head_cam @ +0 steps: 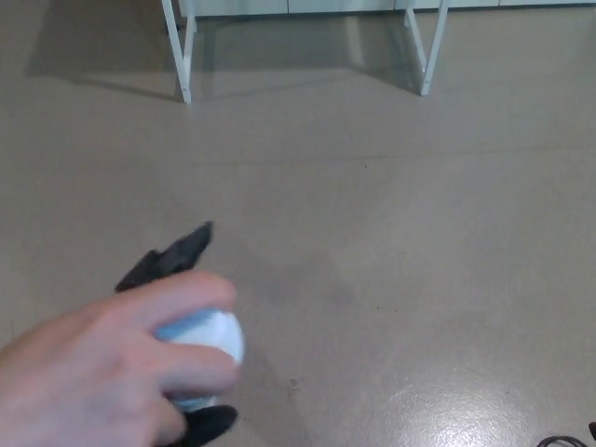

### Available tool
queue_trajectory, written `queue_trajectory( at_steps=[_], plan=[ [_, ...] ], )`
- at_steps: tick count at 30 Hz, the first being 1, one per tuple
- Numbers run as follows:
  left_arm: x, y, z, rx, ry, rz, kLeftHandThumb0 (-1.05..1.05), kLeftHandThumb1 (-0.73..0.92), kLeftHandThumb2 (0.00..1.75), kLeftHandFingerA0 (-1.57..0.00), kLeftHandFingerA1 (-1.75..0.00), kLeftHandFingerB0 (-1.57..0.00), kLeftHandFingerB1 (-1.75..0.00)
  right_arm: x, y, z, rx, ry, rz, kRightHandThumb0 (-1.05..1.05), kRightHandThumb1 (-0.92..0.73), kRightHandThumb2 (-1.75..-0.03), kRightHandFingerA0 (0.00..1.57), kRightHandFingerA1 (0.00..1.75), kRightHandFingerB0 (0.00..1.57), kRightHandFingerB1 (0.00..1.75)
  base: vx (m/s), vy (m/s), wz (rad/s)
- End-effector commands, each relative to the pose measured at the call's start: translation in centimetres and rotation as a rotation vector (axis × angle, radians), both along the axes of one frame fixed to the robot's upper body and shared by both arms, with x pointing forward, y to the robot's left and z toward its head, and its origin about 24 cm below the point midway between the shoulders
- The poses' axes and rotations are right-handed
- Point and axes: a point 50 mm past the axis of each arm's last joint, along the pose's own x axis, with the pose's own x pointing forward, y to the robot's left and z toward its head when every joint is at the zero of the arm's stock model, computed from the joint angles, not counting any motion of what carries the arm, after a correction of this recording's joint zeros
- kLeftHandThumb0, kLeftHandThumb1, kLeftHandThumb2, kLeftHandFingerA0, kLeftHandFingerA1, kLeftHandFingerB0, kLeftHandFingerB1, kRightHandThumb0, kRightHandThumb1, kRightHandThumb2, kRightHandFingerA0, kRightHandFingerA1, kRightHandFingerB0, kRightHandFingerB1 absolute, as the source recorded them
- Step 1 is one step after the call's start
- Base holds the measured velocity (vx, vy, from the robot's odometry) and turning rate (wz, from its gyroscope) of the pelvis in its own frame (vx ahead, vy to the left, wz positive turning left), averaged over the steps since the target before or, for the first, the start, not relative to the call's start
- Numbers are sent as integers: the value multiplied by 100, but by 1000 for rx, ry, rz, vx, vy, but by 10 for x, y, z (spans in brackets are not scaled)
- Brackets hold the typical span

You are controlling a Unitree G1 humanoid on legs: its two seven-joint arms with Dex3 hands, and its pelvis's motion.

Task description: The robot picks up a bottle from a person using its left hand and walk towards the table in frontand put the bottle on the table.

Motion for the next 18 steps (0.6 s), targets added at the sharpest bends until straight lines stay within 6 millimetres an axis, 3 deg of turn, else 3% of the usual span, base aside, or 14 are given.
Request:
queue_trajectory(
  at_steps=[1,2,3,4,6,8,9,10,11,12,13,14,15,18],
  plan=[
    [-9,-34,31,2,86,-285,-72,44,56,-8,-34,0,-22,3,-9,3,-11,37,13,-52,-56,-57,42,47,48,37,0,0,0],
    [-9,-38,32,1,96,-297,-57,34,80,0,-41,-1,-18,4,-9,3,-3,32,10,-64,-48,-80,38,52,42,48,0,0,0],
    [-9,-40,33,2,102,-302,-59,36,80,-1,-42,-3,-15,4,-9,3,-3,32,11,-64,-48,-80,37,52,43,48,0,0,0],
    [-9,-44,32,0,102,-313,-57,35,79,-5,-46,0,-16,4,-9,3,-2,29,9,-50,-54,-57,40,45,50,38,0,0,0],
    [-8,-46,32,4,101,-325,-67,33,69,-6,-42,-3,-12,4,-9,4,0,28,7,-51,-55,-57,44,46,50,37,0,0,0],
    [-9,-49,32,-11,97,-330,-60,53,58,-40,-45,-8,-21,4,-8,3,7,36,5,-53,-54,-57,41,41,50,37,0,0,0],
    [-9,-51,32,-23,91,-324,-60,53,58,-40,-45,-8,-21,4,-8,2,9,39,5,-53,-54,-57,41,41,50,37,0,0,0],
    [-10,-54,30,-79,94,-298,-32,79,65,-105,-59,-34,-33,5,-8,2,-9,48,23,-50,-57,-58,41,37,49,37,0,0,0],
    [-10,-55,30,-102,97,-288,-32,79,65,-105,-59,-34,-33,5,-8,2,-17,51,31,-50,-57,-58,41,37,49,37,0,0,0],
    [-10,-56,30,-97,79,-255,-24,84,65,-118,-70,-51,-39,5,-8,3,-19,55,34,-51,-57,-58,40,36,48,37,0,0,0],
    [-11,-57,27,-119,89,-215,-14,84,65,-117,-95,-80,-56,7,-8,3,-20,54,39,-55,-55,-57,42,37,49,37,0,0,0],
    [-11,-58,25,-133,96,-193,-11,78,75,-112,-111,-84,-86,7,-8,3,-22,54,42,-53,-58,-57,41,38,49,37,0,0,0],
    [-11,-59,25,-138,95,-180,-11,78,75,-112,-111,-84,-86,7,-8,3,-24,56,44,-53,-58,-57,41,38,49,37,0,0,0],
    [-11,-61,22,-149,86,-142,-16,76,79,-107,-127,-74,-119,10,-10,5,-23,53,43,-52,-58,-58,42,39,49,37,0,0,0]
  ],
)
